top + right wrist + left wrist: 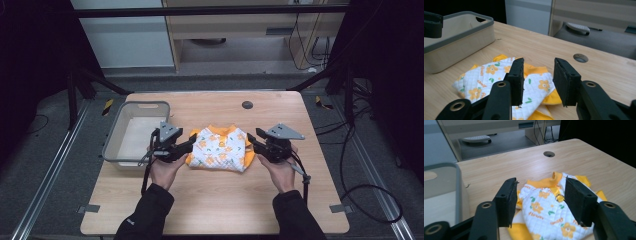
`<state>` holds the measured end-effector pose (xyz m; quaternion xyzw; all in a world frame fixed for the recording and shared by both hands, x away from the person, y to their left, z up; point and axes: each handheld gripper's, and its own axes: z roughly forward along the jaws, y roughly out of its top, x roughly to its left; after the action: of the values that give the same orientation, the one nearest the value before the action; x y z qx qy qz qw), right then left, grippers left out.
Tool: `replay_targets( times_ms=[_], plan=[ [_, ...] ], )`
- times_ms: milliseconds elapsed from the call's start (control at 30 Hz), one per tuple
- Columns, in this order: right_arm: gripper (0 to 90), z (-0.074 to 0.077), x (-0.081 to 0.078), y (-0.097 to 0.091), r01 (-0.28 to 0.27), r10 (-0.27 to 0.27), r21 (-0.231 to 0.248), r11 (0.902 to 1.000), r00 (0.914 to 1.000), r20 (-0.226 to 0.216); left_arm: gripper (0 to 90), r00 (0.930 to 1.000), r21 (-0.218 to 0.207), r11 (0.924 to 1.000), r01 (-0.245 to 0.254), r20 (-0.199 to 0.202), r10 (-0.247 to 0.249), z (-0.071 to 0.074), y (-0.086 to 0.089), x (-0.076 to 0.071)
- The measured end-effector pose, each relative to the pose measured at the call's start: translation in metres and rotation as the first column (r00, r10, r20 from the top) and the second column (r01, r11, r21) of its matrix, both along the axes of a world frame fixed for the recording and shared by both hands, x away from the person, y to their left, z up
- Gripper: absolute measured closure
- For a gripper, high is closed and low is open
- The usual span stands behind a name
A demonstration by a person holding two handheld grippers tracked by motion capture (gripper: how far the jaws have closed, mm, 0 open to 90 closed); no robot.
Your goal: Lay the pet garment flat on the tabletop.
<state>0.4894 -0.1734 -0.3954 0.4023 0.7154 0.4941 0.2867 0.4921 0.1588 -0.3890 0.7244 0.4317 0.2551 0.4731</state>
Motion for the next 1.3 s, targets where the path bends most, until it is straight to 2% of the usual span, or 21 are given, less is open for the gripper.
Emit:
replay_targets(
  times_ms=[67,133,200,267,333,600,733,900,967,1067,1167,1233,1300],
  plan=[
    [56.2,0.003,-0.008,-0.008,-0.019,0.019,0.008,0.9998,0.9998,0.001,38.3,0.9997,0.002,0.9998,0.018,-0.016,-0.018,-0.002,0.006,-0.004],
    [54.7,0.003,-0.014,-0.014,-0.026,0.026,0.011,0.9996,0.9997,0.002,36.3,0.9991,0.026,0.9992,0.031,-0.030,-0.031,-0.006,0.013,-0.009],
    [53.0,-0.001,-0.019,-0.019,-0.033,0.033,0.012,0.9994,0.9994,-0.009,35.1,0.9980,0.032,0.9986,0.042,-0.047,-0.041,-0.013,0.019,-0.014],
    [51.4,-0.006,-0.022,-0.021,-0.046,0.046,0.003,0.9989,0.9986,-0.024,34.0,0.9970,0.064,0.9966,0.052,-0.061,-0.048,-0.023,0.024,-0.020],
    [50.3,-0.014,-0.026,-0.023,-0.062,0.062,-0.006,0.9981,0.9971,-0.044,34.0,0.9965,0.094,0.9942,0.053,-0.070,-0.047,-0.031,0.027,-0.022],
    [44.9,-0.052,-0.036,-0.018,-0.129,0.121,-0.050,0.9904,0.9827,-0.141,32.4,0.9905,0.127,0.9899,0.062,-0.130,-0.046,-0.065,0.027,-0.020],
    [43.9,-0.065,-0.037,-0.013,-0.138,0.125,-0.066,0.9882,0.9766,-0.175,32.5,0.9842,0.165,0.9825,0.086,-0.167,-0.058,-0.077,0.022,-0.014],
    [44.1,-0.078,-0.032,-0.007,-0.128,0.112,-0.068,0.9895,0.9729,-0.203,34.4,0.9809,0.209,0.9713,0.114,-0.179,-0.076,-0.088,0.011,-0.008],
    [44.3,-0.083,-0.029,-0.004,-0.133,0.112,-0.082,0.9878,0.9699,-0.216,35.0,0.9784,0.202,0.9715,0.124,-0.188,-0.086,-0.091,0.007,-0.005],
    [45.0,-0.090,-0.023,0.001,-0.141,0.118,-0.084,0.9865,0.9650,-0.234,35.9,0.9789,0.197,0.9720,0.127,-0.183,-0.091,-0.095,0.003,-0.002],
    [45.2,-0.095,-0.019,0.008,-0.154,0.128,-0.086,0.9844,0.9595,-0.251,36.7,0.9774,0.208,0.9681,0.140,-0.185,-0.101,-0.098,0.001,0.000],
    [45.8,-0.098,-0.016,0.013,-0.178,0.153,-0.076,0.9812,0.9531,-0.261,38.9,0.9739,0.200,0.9673,0.157,-0.194,-0.118,-0.100,-0.001,0.001],
    [46.9,-0.101,-0.014,0.017,-0.186,0.158,-0.082,0.9791,0.9509,-0.266,45.3,0.9693,0.192,0.9664,0.171,-0.209,-0.130,-0.102,-0.002,0.002]
  ],
)
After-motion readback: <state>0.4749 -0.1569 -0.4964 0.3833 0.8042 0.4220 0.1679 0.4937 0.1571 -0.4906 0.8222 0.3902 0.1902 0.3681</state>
